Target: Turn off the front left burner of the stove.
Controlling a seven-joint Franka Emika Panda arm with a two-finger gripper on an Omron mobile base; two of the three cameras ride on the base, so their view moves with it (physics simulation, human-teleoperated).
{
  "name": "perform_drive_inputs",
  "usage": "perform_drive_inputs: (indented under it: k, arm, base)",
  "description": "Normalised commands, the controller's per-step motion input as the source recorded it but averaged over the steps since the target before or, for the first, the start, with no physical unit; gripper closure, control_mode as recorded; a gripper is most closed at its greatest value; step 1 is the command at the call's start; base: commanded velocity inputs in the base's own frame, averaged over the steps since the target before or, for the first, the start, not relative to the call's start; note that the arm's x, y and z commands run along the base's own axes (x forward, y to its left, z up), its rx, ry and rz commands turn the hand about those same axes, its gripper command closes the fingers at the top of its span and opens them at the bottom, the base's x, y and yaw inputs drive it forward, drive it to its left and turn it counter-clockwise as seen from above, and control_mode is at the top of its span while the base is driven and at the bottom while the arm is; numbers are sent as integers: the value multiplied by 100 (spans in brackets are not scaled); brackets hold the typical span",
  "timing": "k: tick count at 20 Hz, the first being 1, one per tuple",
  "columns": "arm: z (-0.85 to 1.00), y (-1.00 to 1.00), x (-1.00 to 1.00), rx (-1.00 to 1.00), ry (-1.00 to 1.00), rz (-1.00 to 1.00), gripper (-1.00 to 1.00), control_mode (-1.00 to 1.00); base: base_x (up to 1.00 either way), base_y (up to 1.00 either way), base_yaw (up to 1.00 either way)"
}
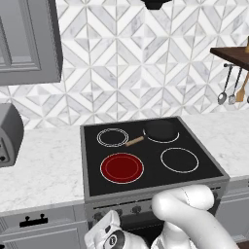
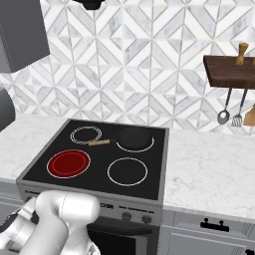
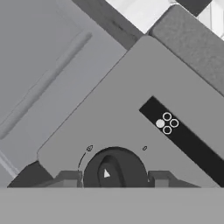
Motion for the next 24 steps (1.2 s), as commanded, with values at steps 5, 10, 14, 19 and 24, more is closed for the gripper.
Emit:
perform_drive_inputs:
  k: [5, 10, 14, 19, 24]
  arm:
    - [9, -9, 0, 53, 0, -20, 100, -100]
    - [7, -5, 0, 57, 0, -25, 100, -100]
    - [0, -2, 2, 58, 0, -30, 100, -100]
    - [0, -10, 14, 58, -1, -31, 100, -100]
    - [0, -21, 14, 59, -1, -32, 100, -100]
  base:
    - [0, 0, 0]
    - [0, 0, 0]
    - [0, 0, 0]
    - [0, 0, 0]
    - [0, 0, 0]
